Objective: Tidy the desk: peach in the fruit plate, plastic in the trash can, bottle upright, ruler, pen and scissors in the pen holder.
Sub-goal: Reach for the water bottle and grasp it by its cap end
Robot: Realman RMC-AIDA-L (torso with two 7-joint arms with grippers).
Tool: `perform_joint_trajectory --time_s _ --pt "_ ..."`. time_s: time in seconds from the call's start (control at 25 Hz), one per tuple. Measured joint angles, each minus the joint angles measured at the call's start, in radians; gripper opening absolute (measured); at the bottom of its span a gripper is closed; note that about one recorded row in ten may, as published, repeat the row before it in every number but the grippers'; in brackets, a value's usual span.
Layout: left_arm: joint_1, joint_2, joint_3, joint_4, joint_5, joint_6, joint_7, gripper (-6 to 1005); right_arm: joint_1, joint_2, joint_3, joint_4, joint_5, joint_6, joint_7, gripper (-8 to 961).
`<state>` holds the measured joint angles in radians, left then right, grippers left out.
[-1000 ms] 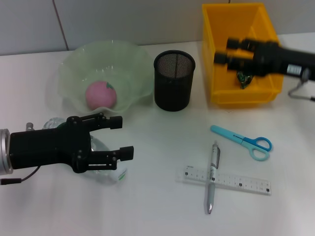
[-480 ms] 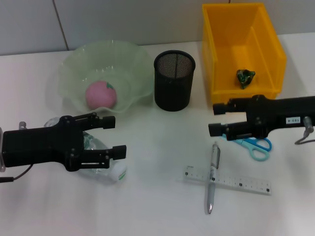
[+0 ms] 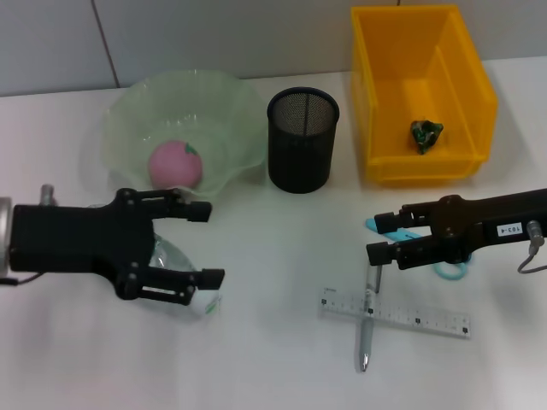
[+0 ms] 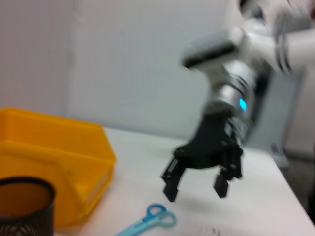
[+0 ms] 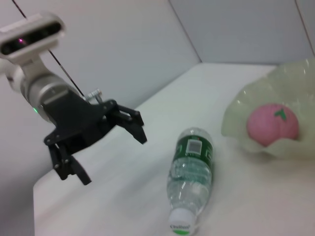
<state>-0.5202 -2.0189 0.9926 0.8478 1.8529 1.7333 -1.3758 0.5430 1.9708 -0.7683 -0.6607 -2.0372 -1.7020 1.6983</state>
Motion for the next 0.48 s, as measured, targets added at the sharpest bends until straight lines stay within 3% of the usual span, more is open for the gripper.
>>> perform_joint_trajectory --time_s 0.04,0.16,0.28,0.32,0.44,0.48 --pt "0.000 0.000 0.000 0.000 0.000 0.000 0.000 864 0.004 0.000 0.001 0.000 -0.011 0.006 0.018 801" --pt "-0.046 -0.033 0.059 0.194 0.143 -0.002 0.030 864 0.007 0.003 0.008 0.002 -0.025 0.026 0.056 800" --pt "-0.046 -0.033 0.059 0.194 0.143 -0.002 0.030 864 0.008 0.005 0.010 0.003 -0.025 0.029 0.073 800" --pt "-0.070 -0.045 0.091 0.273 0.214 -0.001 0.058 863 0.009 0.005 0.010 0.003 -0.025 0.029 0.083 800" --pt "-0.086 -0.043 0.150 0.337 0.254 -0.001 0.067 863 0.014 0.004 0.010 0.002 -0.025 0.031 0.117 800" --pt "-0.095 -0.044 0.211 0.401 0.319 -0.001 0.067 863 0.017 0.003 0.009 0.002 -0.026 0.031 0.125 800"
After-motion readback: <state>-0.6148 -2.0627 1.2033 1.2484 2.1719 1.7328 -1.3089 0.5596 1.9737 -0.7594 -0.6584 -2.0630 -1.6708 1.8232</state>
